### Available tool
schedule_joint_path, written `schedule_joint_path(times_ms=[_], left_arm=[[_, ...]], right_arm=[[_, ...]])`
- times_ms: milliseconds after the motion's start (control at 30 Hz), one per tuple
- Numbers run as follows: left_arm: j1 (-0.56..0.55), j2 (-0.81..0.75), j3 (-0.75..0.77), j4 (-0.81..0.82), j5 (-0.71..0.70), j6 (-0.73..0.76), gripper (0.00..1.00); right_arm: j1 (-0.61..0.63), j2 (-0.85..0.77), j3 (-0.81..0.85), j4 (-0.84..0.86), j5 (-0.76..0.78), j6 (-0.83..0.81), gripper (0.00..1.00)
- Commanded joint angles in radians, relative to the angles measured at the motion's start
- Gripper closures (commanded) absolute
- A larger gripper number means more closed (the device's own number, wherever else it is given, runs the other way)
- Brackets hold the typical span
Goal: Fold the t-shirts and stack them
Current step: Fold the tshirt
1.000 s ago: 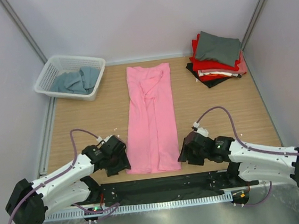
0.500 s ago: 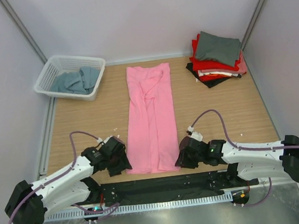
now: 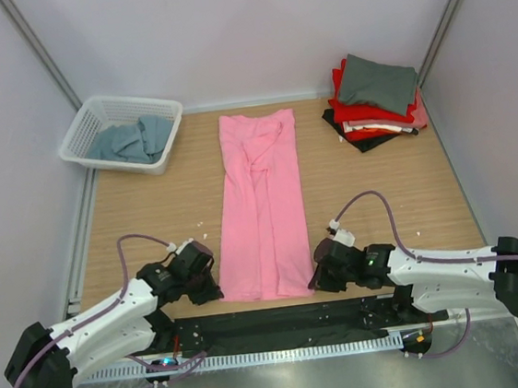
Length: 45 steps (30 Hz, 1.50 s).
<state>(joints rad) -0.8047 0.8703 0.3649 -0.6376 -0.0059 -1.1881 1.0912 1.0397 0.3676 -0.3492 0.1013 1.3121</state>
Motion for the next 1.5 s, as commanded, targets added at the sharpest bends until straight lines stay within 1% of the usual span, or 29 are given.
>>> schedule_joint_path(times_ms=[0, 67, 233, 300, 333, 367, 400, 433, 467, 533, 633, 667, 700, 733, 767, 833, 900, 1033, 1167, 1233, 1267, 1467], left_arm=[[-0.019, -0.028, 0.005, 0.033, -0.008, -0.007, 0.97], [-0.051, -0.033, 0.014, 0.029, -0.014, -0.022, 1.0], [-0.149, -0.019, 0.06, 0.018, -0.04, -0.102, 1.0], [-0.16, -0.007, 0.124, -0.002, -0.04, -0.094, 1.0], [-0.16, 0.002, 0.152, -0.038, -0.048, -0.082, 1.0], [-0.16, 0.021, 0.22, -0.066, -0.086, -0.056, 1.0], [-0.16, 0.032, 0.256, -0.094, -0.104, -0.039, 1.0], [-0.159, 0.045, 0.326, -0.141, -0.126, -0.022, 1.0], [-0.148, 0.077, 0.359, -0.163, -0.15, 0.011, 1.0], [-0.125, 0.113, 0.411, -0.194, -0.149, 0.048, 1.0], [-0.056, 0.167, 0.466, -0.177, -0.117, 0.123, 1.0], [-0.009, 0.18, 0.491, -0.172, -0.105, 0.142, 1.0], [0.014, 0.217, 0.505, -0.165, -0.089, 0.186, 1.0], [0.036, 0.237, 0.517, -0.157, -0.079, 0.206, 1.0], [0.079, 0.261, 0.544, -0.149, -0.068, 0.226, 1.0], [0.116, 0.34, 0.597, -0.131, -0.033, 0.286, 1.0], [0.165, 0.425, 0.638, -0.125, -0.017, 0.338, 1.0], [0.246, 0.547, 0.773, -0.109, -0.002, 0.407, 1.0], [0.301, 0.67, 0.887, -0.111, 0.0, 0.456, 1.0], [0.324, 0.717, 0.951, -0.117, 0.0, 0.472, 1.0], [0.332, 0.755, 0.971, -0.119, 0.029, 0.484, 1.0], [0.363, 0.884, 1.095, -0.137, 0.034, 0.515, 1.0]], right_arm=[[0.006, -0.049, -0.009, -0.094, 0.061, -0.002, 0.99], [0.006, -0.069, 0.001, -0.118, 0.061, -0.02, 0.99], [0.007, -0.09, 0.053, -0.209, 0.09, -0.039, 0.99], [0.006, -0.09, 0.088, -0.227, 0.103, -0.05, 0.99], [0.006, -0.086, 0.105, -0.235, 0.118, -0.053, 0.99], [0.006, -0.08, 0.122, -0.243, 0.13, -0.068, 0.99], [0.004, -0.066, 0.142, -0.258, 0.144, -0.082, 0.99], [0.004, -0.053, 0.192, -0.27, 0.178, -0.095, 0.99], [0.001, -0.04, 0.22, -0.284, 0.196, -0.106, 0.99], [-0.036, 0.008, 0.307, -0.33, 0.219, -0.161, 0.99], [-0.132, 0.068, 0.405, -0.355, 0.227, -0.27, 0.99], [-0.161, 0.085, 0.427, -0.35, 0.207, -0.296, 0.99], [-0.19, 0.097, 0.462, -0.34, 0.193, -0.357, 0.99], [-0.248, 0.132, 0.479, -0.332, 0.183, -0.385, 0.99], [-0.276, 0.152, 0.499, -0.327, 0.175, -0.411, 0.99], [-0.347, 0.222, 0.562, -0.32, 0.149, -0.488, 0.99], [-0.392, 0.278, 0.629, -0.318, 0.129, -0.536, 0.99], [-0.483, 0.39, 0.724, -0.294, 0.091, -0.635, 0.99], [-0.536, 0.518, 0.82, -0.289, 0.066, -0.694, 0.99], [-0.553, 0.557, 0.867, -0.289, 0.045, -0.708, 0.99], [-0.562, 0.569, 0.881, -0.287, 0.038, -0.724, 0.99], [-0.617, 0.687, 1.011, -0.306, 0.018, -0.763, 0.99]])
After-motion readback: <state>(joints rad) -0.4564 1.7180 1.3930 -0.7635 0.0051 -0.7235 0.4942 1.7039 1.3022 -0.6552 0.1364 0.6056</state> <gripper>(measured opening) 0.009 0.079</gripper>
